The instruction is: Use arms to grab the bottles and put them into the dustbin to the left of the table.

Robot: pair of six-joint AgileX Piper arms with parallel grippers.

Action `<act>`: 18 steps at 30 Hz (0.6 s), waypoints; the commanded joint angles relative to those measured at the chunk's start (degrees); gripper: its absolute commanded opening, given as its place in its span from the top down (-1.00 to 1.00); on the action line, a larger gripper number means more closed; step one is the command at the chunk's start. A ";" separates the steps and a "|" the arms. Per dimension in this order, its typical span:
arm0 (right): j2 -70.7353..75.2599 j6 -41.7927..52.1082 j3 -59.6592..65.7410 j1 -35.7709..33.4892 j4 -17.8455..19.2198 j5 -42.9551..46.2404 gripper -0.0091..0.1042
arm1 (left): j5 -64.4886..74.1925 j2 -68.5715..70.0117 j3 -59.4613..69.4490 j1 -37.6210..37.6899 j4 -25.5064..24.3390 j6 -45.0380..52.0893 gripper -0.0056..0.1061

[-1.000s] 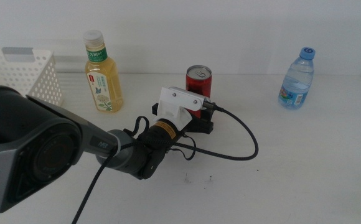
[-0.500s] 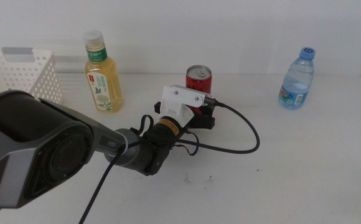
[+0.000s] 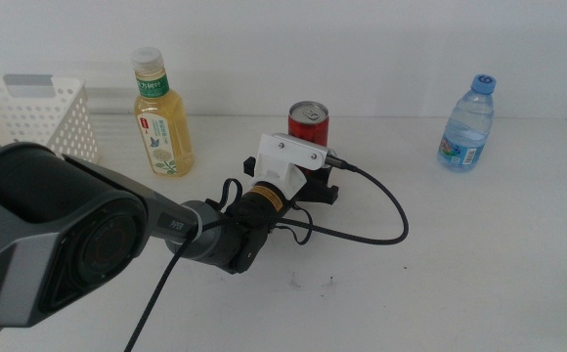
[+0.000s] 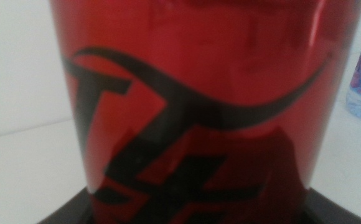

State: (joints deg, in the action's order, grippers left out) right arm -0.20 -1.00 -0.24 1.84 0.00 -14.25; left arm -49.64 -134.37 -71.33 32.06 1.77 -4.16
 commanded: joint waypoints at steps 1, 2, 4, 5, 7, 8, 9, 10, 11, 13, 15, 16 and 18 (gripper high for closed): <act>0.20 0.54 0.24 0.45 0.32 0.57 -0.51 | 0.59 1.53 0.48 -0.19 -0.18 -0.73 0.49; 0.20 0.54 0.24 0.45 0.32 0.57 -0.51 | 0.70 2.75 1.29 -0.19 -0.18 -0.85 0.59; 0.20 0.54 0.24 0.45 0.32 0.57 -0.51 | 1.24 6.10 4.19 -0.19 0.27 -0.57 0.78; 0.20 0.54 0.24 0.45 0.32 0.57 -0.51 | 1.43 7.67 5.54 -0.19 0.75 -0.26 0.84; 0.20 0.54 0.24 0.45 0.32 0.57 -0.51 | 2.38 12.08 9.23 -0.19 1.92 -0.26 0.93; 0.20 0.54 0.24 0.45 0.32 0.57 -0.51 | 3.57 14.04 11.12 -0.19 2.22 -0.26 0.93; 0.20 0.54 0.24 0.45 0.32 0.57 -0.51 | 5.11 16.70 13.09 -0.19 2.34 -0.26 0.93; 0.20 0.54 0.24 0.45 0.32 0.57 -0.51 | 7.14 19.50 15.00 -0.19 2.34 -0.26 0.93; 0.20 0.54 0.24 0.45 0.32 0.57 -0.51 | 8.79 22.43 16.42 -0.19 2.23 -0.26 0.93; 0.20 0.54 0.24 0.45 0.32 0.57 -0.51 | 14.67 28.57 19.07 -0.19 1.65 -0.26 0.93; 0.20 0.54 0.24 0.45 0.32 0.57 -0.51 | 22.42 34.13 19.79 -0.07 1.65 -0.26 0.93; 0.20 0.54 0.24 0.45 0.32 0.57 -0.51 | 26.19 36.49 19.79 -0.07 1.65 -0.26 0.93; 0.20 0.54 0.24 0.45 0.32 0.57 -0.51 | 33.02 41.97 19.79 -0.07 1.65 -0.26 0.93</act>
State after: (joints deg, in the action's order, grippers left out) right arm -0.20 -1.00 -0.24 1.84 0.00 -14.25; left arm -19.17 -97.10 -51.44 32.06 3.24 -4.29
